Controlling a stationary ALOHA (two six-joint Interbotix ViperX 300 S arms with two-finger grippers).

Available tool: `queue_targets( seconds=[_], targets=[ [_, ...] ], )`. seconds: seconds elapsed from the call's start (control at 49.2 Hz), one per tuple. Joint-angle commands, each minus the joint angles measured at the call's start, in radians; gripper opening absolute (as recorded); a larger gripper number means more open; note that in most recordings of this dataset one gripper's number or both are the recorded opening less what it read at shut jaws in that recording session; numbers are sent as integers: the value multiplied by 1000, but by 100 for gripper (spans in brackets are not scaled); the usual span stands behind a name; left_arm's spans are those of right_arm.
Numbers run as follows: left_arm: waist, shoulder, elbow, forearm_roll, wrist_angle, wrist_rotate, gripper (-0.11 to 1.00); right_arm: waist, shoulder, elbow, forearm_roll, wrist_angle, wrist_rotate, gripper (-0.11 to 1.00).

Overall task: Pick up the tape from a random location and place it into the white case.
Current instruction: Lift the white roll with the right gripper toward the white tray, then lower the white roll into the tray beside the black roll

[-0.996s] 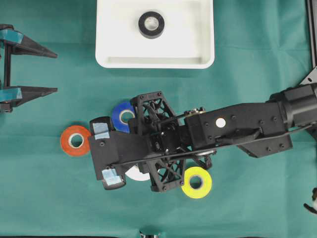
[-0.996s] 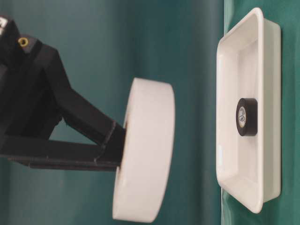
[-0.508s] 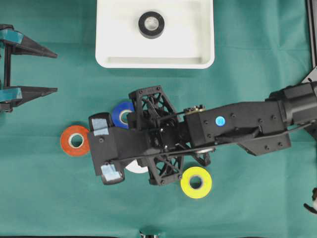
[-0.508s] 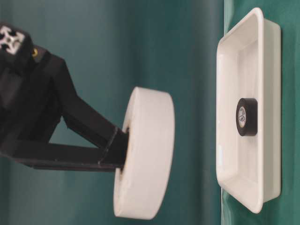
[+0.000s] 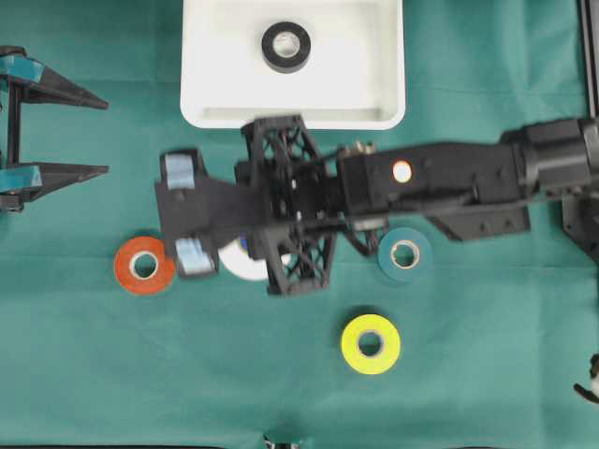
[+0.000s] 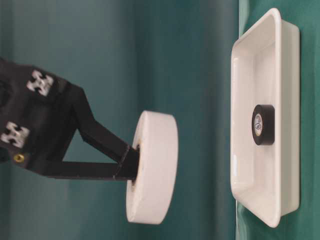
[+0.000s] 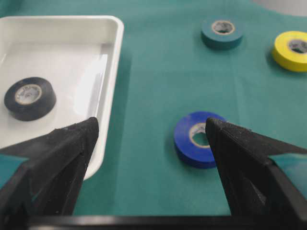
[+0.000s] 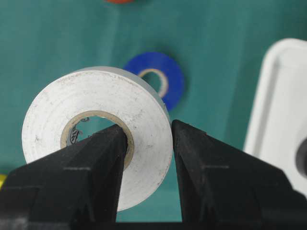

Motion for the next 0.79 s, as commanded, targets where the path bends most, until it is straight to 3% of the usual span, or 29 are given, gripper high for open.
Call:
queue_targets(
  seconds=[0.0,0.63,0.772],
  targets=[
    [3,6,-9,-2,-3,0,98,-35,-49,-17,-3,-3,-2,33],
    [3,6,-9,-2,-3,0,98,-336,-103,63,-3,-11,-2,33],
    [3,6,-9,-2,-2,0,98,-407,-117,83,-26,-17,0,33]
  ],
)
